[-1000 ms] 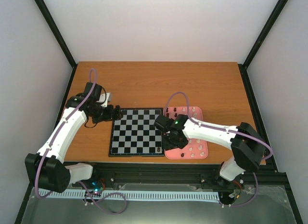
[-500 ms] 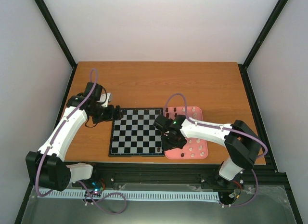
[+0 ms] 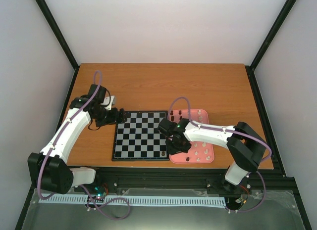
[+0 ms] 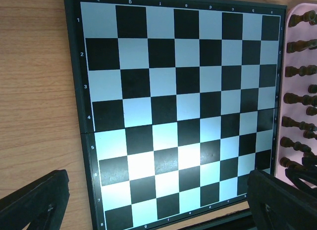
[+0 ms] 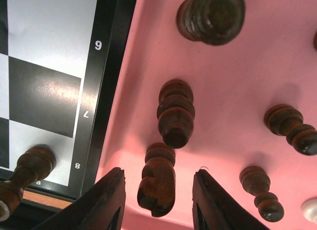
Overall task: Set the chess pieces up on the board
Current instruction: Pick up the chess piece from the storage box, then place the chess piece on the chessboard.
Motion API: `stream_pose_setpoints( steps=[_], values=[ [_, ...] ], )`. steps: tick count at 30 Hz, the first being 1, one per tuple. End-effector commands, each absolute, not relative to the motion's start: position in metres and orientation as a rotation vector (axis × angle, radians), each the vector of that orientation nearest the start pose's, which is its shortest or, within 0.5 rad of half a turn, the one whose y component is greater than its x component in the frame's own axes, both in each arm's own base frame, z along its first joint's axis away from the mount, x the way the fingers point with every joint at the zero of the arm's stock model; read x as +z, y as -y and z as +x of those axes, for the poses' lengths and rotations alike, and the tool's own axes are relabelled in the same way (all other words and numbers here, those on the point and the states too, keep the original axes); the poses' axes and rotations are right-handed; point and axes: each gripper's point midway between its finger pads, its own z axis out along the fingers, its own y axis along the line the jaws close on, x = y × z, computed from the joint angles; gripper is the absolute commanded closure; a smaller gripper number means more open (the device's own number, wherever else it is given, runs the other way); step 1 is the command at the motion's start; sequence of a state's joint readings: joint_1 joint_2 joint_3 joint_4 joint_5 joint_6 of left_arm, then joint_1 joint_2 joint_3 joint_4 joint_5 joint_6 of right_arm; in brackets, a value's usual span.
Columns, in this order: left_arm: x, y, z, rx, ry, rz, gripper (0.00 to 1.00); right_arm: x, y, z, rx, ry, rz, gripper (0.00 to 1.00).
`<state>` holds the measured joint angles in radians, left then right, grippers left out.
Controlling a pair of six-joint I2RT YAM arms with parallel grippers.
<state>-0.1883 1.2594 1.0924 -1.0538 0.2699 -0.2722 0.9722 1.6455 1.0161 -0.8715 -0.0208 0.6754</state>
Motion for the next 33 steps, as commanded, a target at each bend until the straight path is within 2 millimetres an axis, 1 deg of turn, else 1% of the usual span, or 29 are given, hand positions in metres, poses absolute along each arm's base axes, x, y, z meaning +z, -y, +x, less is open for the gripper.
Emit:
stream_pose_setpoints(
  steps=[1,4,7,11,16,18,20,23,27,30,33],
  values=[
    [0.167,0.099,0.267,-0.487,-2.789,-0.013,0.0,0.032,-0.241,0.164,0.096,-3.079,-0.451,0.64],
    [0.168,0.099,0.267,-0.487,-2.789,-0.012,0.0,0.032,-0.24,0.164,0.09,-3.082,-0.449,0.71],
    [0.167,0.099,0.267,-0.487,-2.789,-0.013,0.0,0.031,-0.239,0.162,0.088,-3.087,-0.453,0.75],
    [0.167,0.098,0.266,-0.485,-2.788,-0.012,0.0,0.032,-0.239,0.163,0.086,-3.085,-0.453,0.84],
    [0.169,0.099,0.266,-0.492,-2.784,-0.013,0.0,0.037,-0.238,0.165,0.071,-3.073,-0.454,0.94],
    [0.169,0.099,0.266,-0.493,-2.784,-0.013,0.0,0.042,-0.238,0.166,0.065,-3.069,-0.452,0.97],
    [0.171,0.1,0.266,-0.498,-2.777,-0.01,0.0,0.052,-0.238,0.167,0.061,-3.057,-0.453,0.97],
    [0.173,0.099,0.264,-0.5,-2.774,-0.011,0.0,0.073,-0.241,0.169,0.061,-3.025,-0.455,0.97],
    [0.173,0.099,0.263,-0.496,-2.77,-0.012,0.0,0.099,-0.257,0.165,0.107,-2.995,-0.493,0.97],
    [0.171,0.094,0.26,-0.462,-2.78,-0.03,0.0,0.109,-0.276,0.158,0.146,-2.974,-0.558,0.97],
    [0.168,0.086,0.258,-0.402,-2.791,-0.058,0.0,0.114,-0.3,0.151,0.185,-2.953,-0.627,0.97]
  ],
)
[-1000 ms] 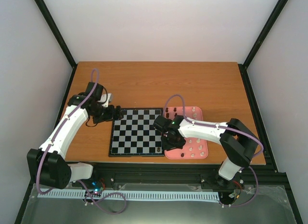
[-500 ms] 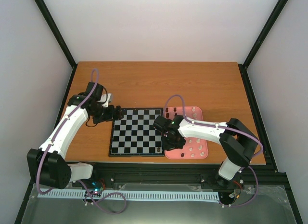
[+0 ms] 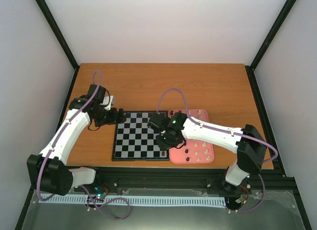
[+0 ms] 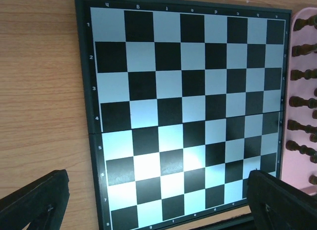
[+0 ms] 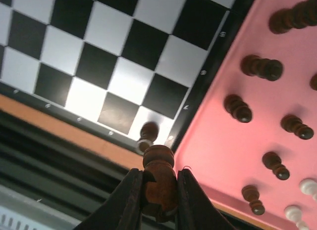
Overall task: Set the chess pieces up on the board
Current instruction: Place the chess piece on the chessboard.
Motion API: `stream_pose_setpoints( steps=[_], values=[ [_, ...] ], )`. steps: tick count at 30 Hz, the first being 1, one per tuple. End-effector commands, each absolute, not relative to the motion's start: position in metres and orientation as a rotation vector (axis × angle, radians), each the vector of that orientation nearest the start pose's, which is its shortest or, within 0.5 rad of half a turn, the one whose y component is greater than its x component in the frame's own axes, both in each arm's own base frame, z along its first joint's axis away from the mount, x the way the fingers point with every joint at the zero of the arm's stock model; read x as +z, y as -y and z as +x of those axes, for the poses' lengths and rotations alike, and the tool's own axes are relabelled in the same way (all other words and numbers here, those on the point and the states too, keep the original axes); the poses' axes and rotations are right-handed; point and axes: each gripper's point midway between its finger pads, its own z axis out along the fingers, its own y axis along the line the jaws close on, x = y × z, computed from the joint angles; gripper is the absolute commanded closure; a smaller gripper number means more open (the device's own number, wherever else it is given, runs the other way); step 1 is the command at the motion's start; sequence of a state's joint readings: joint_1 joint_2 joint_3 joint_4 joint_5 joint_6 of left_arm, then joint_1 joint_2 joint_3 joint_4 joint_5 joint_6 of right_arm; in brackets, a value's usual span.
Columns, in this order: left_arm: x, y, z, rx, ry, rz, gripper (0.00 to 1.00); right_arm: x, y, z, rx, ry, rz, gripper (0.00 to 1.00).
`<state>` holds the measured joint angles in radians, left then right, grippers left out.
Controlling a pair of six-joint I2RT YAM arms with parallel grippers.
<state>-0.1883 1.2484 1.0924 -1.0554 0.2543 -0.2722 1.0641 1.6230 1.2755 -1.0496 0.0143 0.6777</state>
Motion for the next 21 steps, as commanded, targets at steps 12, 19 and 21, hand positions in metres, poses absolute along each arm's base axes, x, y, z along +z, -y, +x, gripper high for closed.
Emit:
stream_pose_setpoints(
  steps=[12,19,21],
  values=[
    [0.167,0.07,0.249,-0.294,-2.807,-0.127,0.0,0.089,-0.334,0.129,0.225,-2.982,-0.766,0.97],
    [0.17,0.07,0.246,-0.305,-2.79,-0.132,0.0,0.076,-0.339,0.128,0.23,-2.991,-0.798,0.97],
    [0.17,0.071,0.246,-0.312,-2.79,-0.129,0.0,0.071,-0.341,0.128,0.228,-3.001,-0.811,0.97]
  ],
)
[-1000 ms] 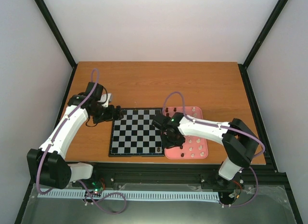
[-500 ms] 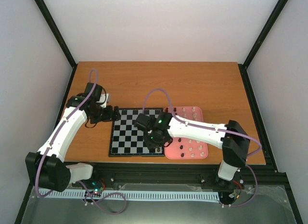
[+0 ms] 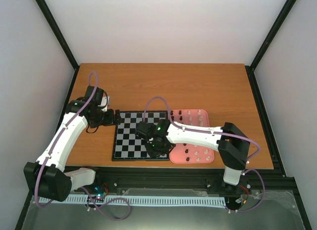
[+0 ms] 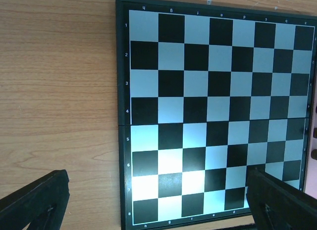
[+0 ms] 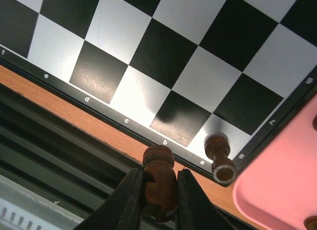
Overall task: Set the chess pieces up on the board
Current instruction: Place the chess piece on the chessboard.
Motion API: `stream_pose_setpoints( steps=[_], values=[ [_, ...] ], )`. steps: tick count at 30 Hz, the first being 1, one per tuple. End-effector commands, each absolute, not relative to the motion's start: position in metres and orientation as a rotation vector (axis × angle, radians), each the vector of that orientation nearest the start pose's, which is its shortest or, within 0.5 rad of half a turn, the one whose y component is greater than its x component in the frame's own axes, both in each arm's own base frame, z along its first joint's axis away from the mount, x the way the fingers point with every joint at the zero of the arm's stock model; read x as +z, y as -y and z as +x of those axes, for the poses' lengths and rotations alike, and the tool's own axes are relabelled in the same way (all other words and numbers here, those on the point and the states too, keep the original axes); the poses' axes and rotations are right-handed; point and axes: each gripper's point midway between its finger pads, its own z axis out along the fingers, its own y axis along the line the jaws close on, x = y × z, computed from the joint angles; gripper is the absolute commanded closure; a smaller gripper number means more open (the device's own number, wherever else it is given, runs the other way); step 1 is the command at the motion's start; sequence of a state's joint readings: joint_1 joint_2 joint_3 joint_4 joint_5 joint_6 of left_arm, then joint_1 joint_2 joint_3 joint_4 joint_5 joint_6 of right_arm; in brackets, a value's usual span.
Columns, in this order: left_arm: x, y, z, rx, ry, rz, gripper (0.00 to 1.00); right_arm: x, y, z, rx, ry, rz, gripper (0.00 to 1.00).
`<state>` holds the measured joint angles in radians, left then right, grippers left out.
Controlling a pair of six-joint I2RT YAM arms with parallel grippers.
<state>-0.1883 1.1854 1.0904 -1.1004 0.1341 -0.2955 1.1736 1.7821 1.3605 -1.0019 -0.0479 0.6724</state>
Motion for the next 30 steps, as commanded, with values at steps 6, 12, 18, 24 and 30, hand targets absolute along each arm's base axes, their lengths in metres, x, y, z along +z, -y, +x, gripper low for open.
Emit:
stream_pose_setpoints(
  steps=[6,12,18,24,30],
  values=[
    [0.17,0.072,0.246,-0.317,-2.79,-0.122,0.0,0.063,-0.341,0.129,0.185,-3.014,-0.827,0.97],
    [0.169,0.074,0.247,-0.328,-2.791,-0.117,0.0,0.06,-0.34,0.134,0.154,-3.009,-0.824,0.97],
    [0.169,0.075,0.25,-0.336,-2.792,-0.112,0.0,0.057,-0.338,0.142,0.142,-3.015,-0.804,0.97],
    [0.167,0.077,0.253,-0.341,-2.794,-0.107,0.0,0.054,-0.337,0.147,0.131,-3.022,-0.8,0.96],
    [0.165,0.078,0.254,-0.346,-2.801,-0.105,0.0,0.052,-0.339,0.146,0.133,-3.03,-0.831,0.94]
  ],
)
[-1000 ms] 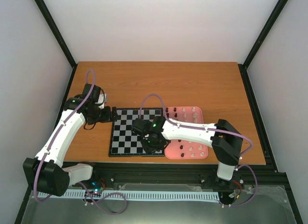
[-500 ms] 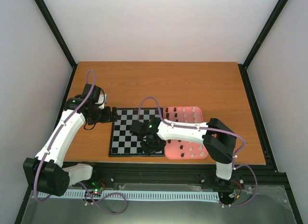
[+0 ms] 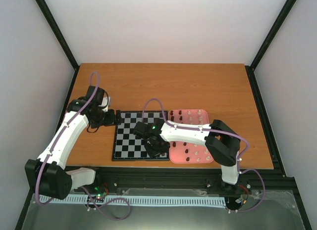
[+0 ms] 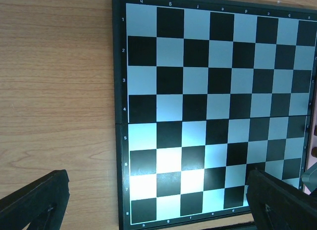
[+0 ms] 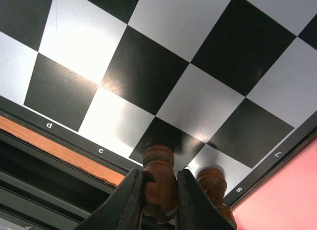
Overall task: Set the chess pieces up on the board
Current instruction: Place the chess piece on the chessboard.
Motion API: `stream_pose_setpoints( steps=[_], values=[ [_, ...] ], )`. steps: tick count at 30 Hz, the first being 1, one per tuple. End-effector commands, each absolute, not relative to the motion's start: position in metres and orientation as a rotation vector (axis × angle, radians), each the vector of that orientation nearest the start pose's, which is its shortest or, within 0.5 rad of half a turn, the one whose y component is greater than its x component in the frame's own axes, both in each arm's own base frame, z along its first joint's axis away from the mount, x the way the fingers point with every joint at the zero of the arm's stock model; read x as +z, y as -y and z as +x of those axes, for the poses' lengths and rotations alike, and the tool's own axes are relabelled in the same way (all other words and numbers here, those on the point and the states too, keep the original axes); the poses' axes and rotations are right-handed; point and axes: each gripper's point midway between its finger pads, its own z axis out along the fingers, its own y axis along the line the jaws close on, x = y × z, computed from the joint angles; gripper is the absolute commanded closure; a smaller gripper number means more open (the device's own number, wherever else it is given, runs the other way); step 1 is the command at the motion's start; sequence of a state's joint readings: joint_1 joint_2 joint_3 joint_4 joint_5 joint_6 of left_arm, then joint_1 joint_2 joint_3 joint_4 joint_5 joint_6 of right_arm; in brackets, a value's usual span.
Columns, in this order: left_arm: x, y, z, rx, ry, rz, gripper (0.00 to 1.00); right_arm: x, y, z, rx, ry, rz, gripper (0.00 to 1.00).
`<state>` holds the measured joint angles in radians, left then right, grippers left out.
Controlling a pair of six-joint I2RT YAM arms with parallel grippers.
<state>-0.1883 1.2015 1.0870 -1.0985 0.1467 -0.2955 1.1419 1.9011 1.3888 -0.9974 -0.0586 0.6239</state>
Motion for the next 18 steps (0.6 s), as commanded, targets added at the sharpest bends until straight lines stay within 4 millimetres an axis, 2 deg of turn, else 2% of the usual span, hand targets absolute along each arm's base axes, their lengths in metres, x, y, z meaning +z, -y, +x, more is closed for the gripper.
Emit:
stream_pose_setpoints(
  steps=[1,6,12,18],
  values=[
    [0.165,0.078,0.254,-0.347,-2.802,-0.106,0.0,0.053,-0.34,0.146,0.14,-3.029,-0.836,0.94],
    [0.165,0.078,0.254,-0.35,-2.804,-0.104,0.0,0.052,-0.336,0.142,0.134,-3.045,-0.833,0.91],
    [0.164,0.079,0.254,-0.354,-2.808,-0.101,0.0,0.058,-0.334,0.143,0.149,-3.03,-0.815,0.74],
    [0.164,0.079,0.254,-0.357,-2.807,-0.099,0.0,0.082,-0.335,0.145,0.193,-2.993,-0.788,0.67]
  ],
)
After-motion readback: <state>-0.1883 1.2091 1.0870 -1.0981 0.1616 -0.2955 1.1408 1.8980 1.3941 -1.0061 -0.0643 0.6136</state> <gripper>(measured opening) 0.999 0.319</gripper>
